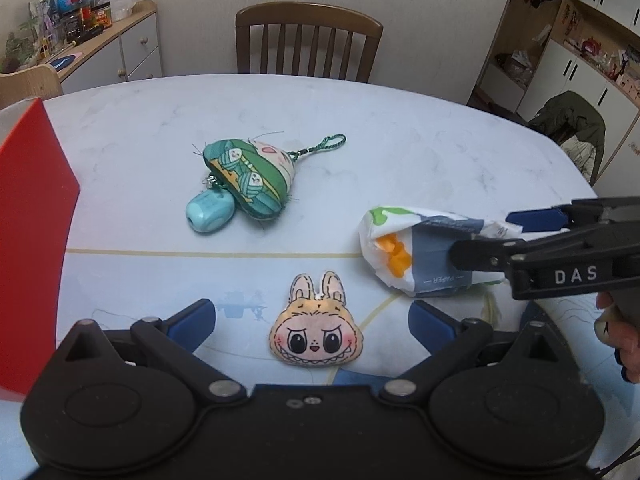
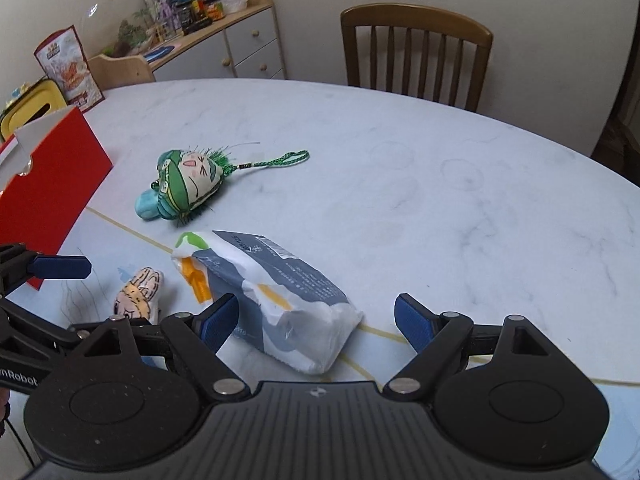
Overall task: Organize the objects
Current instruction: 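Withdraw both tools from the red box toward the bunny doll and paper bag, then grasp the bunny doll with the left tool while the right tool grasps the paper bag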
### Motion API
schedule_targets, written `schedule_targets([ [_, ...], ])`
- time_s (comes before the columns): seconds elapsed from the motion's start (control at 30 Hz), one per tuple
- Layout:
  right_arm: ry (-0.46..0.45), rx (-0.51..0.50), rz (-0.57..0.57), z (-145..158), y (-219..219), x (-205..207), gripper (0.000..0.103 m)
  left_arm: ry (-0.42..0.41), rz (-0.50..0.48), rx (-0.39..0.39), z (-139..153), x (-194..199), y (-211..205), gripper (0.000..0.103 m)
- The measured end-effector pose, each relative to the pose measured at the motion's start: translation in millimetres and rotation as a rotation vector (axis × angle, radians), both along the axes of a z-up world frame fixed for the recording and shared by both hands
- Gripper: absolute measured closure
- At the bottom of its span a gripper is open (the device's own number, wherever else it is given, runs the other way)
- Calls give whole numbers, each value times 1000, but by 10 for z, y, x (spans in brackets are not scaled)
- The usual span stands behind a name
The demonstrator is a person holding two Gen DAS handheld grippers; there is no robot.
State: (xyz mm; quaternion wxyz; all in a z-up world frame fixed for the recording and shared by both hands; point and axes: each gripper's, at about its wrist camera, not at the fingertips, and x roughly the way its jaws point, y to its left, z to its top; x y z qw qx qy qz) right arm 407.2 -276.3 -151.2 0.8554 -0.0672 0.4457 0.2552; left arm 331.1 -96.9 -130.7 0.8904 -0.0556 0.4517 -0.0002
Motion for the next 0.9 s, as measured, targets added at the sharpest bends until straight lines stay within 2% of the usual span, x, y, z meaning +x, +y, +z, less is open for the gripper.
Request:
schedule_targets([
  [0.17, 21, 20, 18, -90, 50, 67, 18, 4, -1, 21, -72, 45, -27, 2],
  [0.43, 33, 38, 31, -161, 77, 82, 18, 37, 8, 11, -199, 59, -11, 17],
  [0.63, 34, 37, 19, -169, 79, 85, 28, 27, -1, 36, -199, 24, -27, 26],
  [0.8, 26, 24, 18, -160, 89, 78, 38, 27, 1, 31, -174, 21, -32, 44],
  [0.9, 24, 22, 3, -155, 84, 68, 43, 31, -2, 23, -161, 20, -36, 51],
])
